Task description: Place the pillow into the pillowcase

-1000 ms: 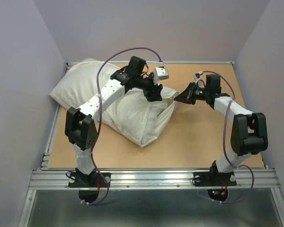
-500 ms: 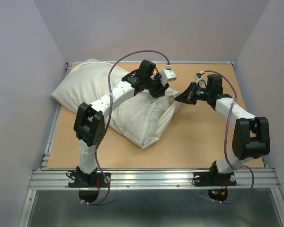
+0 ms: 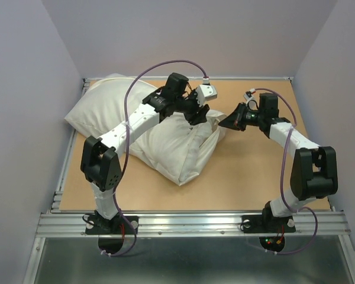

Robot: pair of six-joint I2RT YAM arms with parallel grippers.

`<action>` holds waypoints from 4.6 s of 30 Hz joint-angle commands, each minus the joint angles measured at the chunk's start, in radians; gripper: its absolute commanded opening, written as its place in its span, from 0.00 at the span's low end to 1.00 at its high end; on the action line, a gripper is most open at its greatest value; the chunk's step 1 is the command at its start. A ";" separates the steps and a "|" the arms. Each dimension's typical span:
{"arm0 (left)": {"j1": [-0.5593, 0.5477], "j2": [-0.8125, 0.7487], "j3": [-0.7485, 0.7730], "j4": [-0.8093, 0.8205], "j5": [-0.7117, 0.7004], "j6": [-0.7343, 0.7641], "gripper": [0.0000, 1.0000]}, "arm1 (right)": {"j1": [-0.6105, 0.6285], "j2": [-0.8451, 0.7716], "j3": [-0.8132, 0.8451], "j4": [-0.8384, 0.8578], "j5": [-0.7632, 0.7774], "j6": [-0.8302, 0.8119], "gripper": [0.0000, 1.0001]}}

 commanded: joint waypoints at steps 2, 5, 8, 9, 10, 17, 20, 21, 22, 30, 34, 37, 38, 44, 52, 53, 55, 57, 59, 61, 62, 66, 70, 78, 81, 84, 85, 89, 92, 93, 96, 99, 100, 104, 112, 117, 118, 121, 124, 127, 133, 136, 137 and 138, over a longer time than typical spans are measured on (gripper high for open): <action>-0.009 -0.048 0.009 -0.019 0.009 -0.007 0.65 | -0.009 -0.064 -0.024 0.019 -0.014 -0.013 0.01; -0.023 0.001 0.053 -0.063 -0.008 -0.005 0.67 | -0.011 -0.067 -0.024 0.021 -0.014 -0.010 0.00; -0.032 0.049 0.070 -0.065 -0.074 -0.013 0.67 | -0.009 -0.067 -0.022 0.019 -0.018 -0.011 0.01; -0.033 0.057 0.072 -0.057 -0.114 -0.016 0.67 | -0.009 -0.069 -0.023 0.019 -0.016 -0.011 0.00; -0.033 0.064 0.075 -0.054 -0.125 -0.015 0.66 | -0.011 -0.069 -0.025 0.019 -0.016 -0.011 0.00; -0.021 0.159 0.209 -0.117 -0.227 0.047 0.17 | -0.011 -0.069 -0.030 0.015 -0.014 -0.017 0.01; 0.017 0.175 0.298 -0.106 -0.252 0.025 0.00 | -0.011 -0.070 -0.034 0.010 -0.013 -0.020 0.01; 0.043 0.179 0.315 -0.097 -0.264 0.013 0.00 | -0.011 -0.069 -0.037 0.007 -0.013 -0.020 0.01; 0.058 0.179 0.328 -0.088 -0.272 -0.011 0.00 | -0.011 -0.072 -0.039 0.006 -0.014 -0.022 0.01; 0.091 0.092 0.214 0.041 -0.295 -0.056 0.10 | -0.009 -0.075 -0.037 0.006 -0.010 -0.023 0.01; 0.103 0.083 0.234 -0.019 -0.122 -0.054 0.23 | -0.011 -0.072 -0.031 0.004 -0.008 -0.022 0.01; 0.114 0.043 0.214 -0.022 0.024 -0.042 0.17 | -0.009 -0.069 -0.031 0.004 -0.010 -0.022 0.00; 0.114 0.043 0.214 -0.022 0.032 -0.048 0.12 | -0.009 -0.070 -0.031 0.004 -0.010 -0.022 0.01; 0.114 0.089 0.282 -0.025 -0.243 -0.116 0.37 | -0.009 -0.069 -0.025 0.006 -0.010 -0.023 0.01; 0.092 -0.054 0.210 -0.040 0.078 -0.009 0.66 | -0.009 -0.066 -0.011 0.004 -0.013 -0.019 0.01; 0.077 -0.063 0.204 -0.063 0.082 0.016 0.66 | -0.011 -0.067 -0.011 0.004 -0.011 -0.017 0.01; 0.045 -0.089 0.170 -0.081 0.073 0.070 0.66 | -0.009 -0.066 -0.013 0.004 -0.010 -0.016 0.01; 0.003 -0.135 0.103 -0.085 0.058 0.084 0.67 | -0.009 -0.063 -0.013 0.004 -0.010 -0.017 0.00; -0.013 -0.156 0.063 -0.074 0.065 0.068 0.67 | -0.011 -0.063 -0.010 0.004 -0.008 -0.017 0.01; -0.030 -0.150 0.067 -0.097 0.079 0.067 0.67 | -0.009 -0.060 -0.008 0.006 -0.010 -0.017 0.01; -0.049 -0.129 0.090 -0.147 0.096 0.108 0.67 | -0.011 -0.061 -0.008 0.004 -0.008 -0.017 0.01; -0.089 -0.042 0.160 -0.250 0.142 0.160 0.66 | -0.009 -0.060 -0.008 0.004 -0.007 -0.013 0.01; -0.096 0.047 0.179 -0.243 0.037 0.116 0.66 | -0.011 -0.063 -0.004 0.004 -0.005 -0.014 0.01; -0.101 0.217 0.387 -0.180 -0.206 0.022 0.68 | -0.011 -0.074 -0.020 0.004 -0.005 -0.011 0.01; -0.103 0.232 0.395 -0.140 -0.266 0.019 0.70 | -0.011 -0.075 -0.025 0.002 -0.004 -0.011 0.01; -0.104 0.244 0.391 -0.124 -0.339 0.031 0.71 | -0.009 -0.077 -0.027 0.001 -0.004 -0.011 0.00; -0.104 0.251 0.395 -0.132 -0.356 0.047 0.71 | -0.009 -0.078 -0.027 0.002 -0.004 -0.013 0.00; -0.099 0.279 0.408 -0.201 -0.377 0.111 0.71 | -0.009 -0.080 -0.025 0.001 -0.004 -0.011 0.01; -0.090 0.281 0.389 -0.253 -0.297 0.145 0.71 | -0.011 -0.077 -0.020 0.001 -0.002 -0.008 0.01; -0.087 0.281 0.385 -0.281 -0.268 0.156 0.71 | -0.009 -0.077 -0.019 0.001 -0.001 -0.010 0.00; -0.083 0.271 0.366 -0.318 -0.182 0.180 0.71 | -0.011 -0.072 -0.013 0.001 0.002 -0.011 0.01; -0.084 0.268 0.355 -0.338 -0.146 0.203 0.71 | -0.009 -0.066 -0.010 0.001 0.004 -0.011 0.00; -0.083 0.271 0.357 -0.338 -0.143 0.206 0.71 | -0.009 -0.064 -0.008 0.001 0.005 -0.011 0.01; -0.083 0.305 0.371 -0.345 -0.157 0.222 0.64 | -0.011 -0.054 0.007 0.001 0.007 -0.016 0.01; -0.023 0.281 0.325 -0.505 -0.061 0.462 0.00 | -0.042 -0.017 0.029 0.001 0.015 -0.013 0.00; 0.045 0.222 0.271 -0.681 0.004 0.678 0.00 | -0.060 0.021 0.071 0.004 0.032 -0.013 0.00; 0.049 0.221 0.270 -0.704 0.022 0.729 0.00 | -0.060 0.025 0.079 0.002 0.038 -0.014 0.01; 0.048 0.216 0.236 -0.763 0.032 0.791 0.00 | -0.060 0.043 0.114 0.004 0.048 -0.019 0.01; 0.046 0.221 0.193 -0.763 0.036 0.826 0.00 | -0.082 0.049 0.162 0.002 0.039 -0.022 0.01; 0.043 0.264 0.236 -0.758 0.056 0.800 0.00 | -0.080 0.042 0.184 0.002 0.007 -0.014 0.01; 0.011 0.409 0.539 -0.599 0.102 0.468 0.00 | -0.007 -0.024 0.138 0.004 -0.036 0.049 0.00; -0.013 0.448 0.628 -0.456 0.098 0.267 0.00 | 0.050 -0.050 0.098 0.007 -0.037 0.052 0.01; -0.020 0.449 0.633 -0.415 0.093 0.222 0.00 | 0.059 -0.054 0.087 0.007 -0.041 0.052 0.01; -0.027 0.449 0.629 -0.331 0.087 0.184 0.00 | 0.067 -0.055 0.078 0.007 -0.045 0.050 0.01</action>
